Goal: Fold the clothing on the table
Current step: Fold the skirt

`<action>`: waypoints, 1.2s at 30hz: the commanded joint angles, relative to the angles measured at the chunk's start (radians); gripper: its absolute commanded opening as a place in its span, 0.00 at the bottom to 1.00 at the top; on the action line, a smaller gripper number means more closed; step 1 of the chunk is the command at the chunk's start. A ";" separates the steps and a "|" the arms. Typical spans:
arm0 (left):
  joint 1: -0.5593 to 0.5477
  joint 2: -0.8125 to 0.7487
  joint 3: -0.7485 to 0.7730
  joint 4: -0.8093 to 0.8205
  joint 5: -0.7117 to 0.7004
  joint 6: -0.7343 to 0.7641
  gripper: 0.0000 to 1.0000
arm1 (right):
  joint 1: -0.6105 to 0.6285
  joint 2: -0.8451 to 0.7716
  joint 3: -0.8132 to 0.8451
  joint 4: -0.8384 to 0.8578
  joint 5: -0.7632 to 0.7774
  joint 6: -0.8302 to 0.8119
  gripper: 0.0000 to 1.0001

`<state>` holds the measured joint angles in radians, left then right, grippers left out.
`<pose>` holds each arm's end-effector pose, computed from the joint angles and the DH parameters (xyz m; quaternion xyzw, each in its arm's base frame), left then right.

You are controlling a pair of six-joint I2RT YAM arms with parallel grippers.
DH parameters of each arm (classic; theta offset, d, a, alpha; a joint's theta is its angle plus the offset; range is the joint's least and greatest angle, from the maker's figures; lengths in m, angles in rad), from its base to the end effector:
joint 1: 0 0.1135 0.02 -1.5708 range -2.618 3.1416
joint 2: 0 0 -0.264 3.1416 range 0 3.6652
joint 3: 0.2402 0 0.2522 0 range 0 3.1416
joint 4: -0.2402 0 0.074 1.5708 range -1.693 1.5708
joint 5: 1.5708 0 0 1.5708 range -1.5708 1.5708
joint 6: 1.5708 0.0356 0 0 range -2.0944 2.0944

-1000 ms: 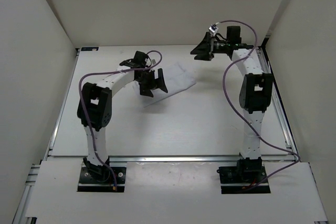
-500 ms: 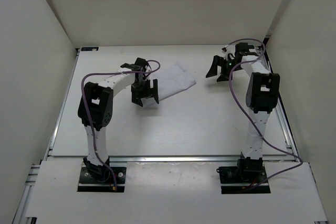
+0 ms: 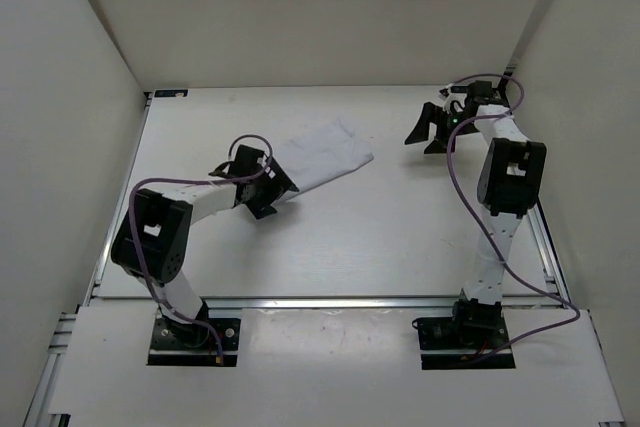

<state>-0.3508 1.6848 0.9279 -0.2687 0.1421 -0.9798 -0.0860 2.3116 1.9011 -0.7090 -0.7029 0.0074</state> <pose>0.3044 -0.1168 0.1578 -0.2790 0.9194 -0.2196 0.1691 0.4910 -0.0192 0.1745 -0.0342 0.9177 0.3270 0.2231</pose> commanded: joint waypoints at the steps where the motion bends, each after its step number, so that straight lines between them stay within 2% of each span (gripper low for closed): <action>1: -0.036 -0.060 -0.116 0.221 -0.087 -0.175 0.99 | -0.021 -0.070 -0.013 -0.014 -0.046 -0.014 0.99; 2: -0.036 -0.056 -0.150 0.305 -0.085 -0.224 0.99 | -0.029 -0.073 -0.010 -0.012 -0.049 -0.015 0.99; 4: -0.039 -0.033 -0.156 0.350 -0.095 -0.266 0.98 | -0.038 -0.080 -0.010 -0.007 -0.055 -0.014 0.98; 8: -0.079 0.010 -0.113 0.304 -0.137 -0.272 0.98 | -0.058 -0.075 -0.016 -0.001 -0.069 -0.014 0.98; 15: -0.065 -0.040 -0.207 0.321 -0.179 -0.306 0.99 | -0.080 -0.075 -0.062 -0.004 -0.092 -0.007 0.97; 19: -0.062 -0.105 -0.267 0.336 -0.243 -0.352 0.99 | -0.070 -0.072 -0.115 0.035 -0.226 -0.014 0.99; 21: -0.051 -0.160 -0.323 0.356 -0.279 -0.385 0.98 | -0.051 -0.072 -0.164 0.072 -0.305 0.042 1.00; 23: -0.039 -0.200 -0.369 0.410 -0.314 -0.428 0.99 | -0.038 -0.069 -0.252 0.193 -0.413 0.184 0.99; 25: -0.039 -0.237 -0.394 0.431 -0.335 -0.442 0.99 | -0.021 -0.069 -0.293 0.297 -0.434 0.267 0.99; 30: -0.030 -0.278 -0.358 0.399 -0.368 -0.436 0.98 | 0.063 -0.024 -0.292 0.469 -0.347 0.428 0.99; 32: -0.034 -0.284 -0.307 0.373 -0.378 -0.418 0.98 | 0.103 0.001 -0.262 0.499 -0.325 0.460 0.99; 36: -0.008 -0.295 -0.264 0.336 -0.354 -0.399 0.99 | 0.195 0.057 -0.146 0.462 -0.181 0.473 0.97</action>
<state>-0.3752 1.4452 0.6147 0.0990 -0.1879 -1.3876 0.0544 2.3268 1.6718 -0.3023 -0.9794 0.4129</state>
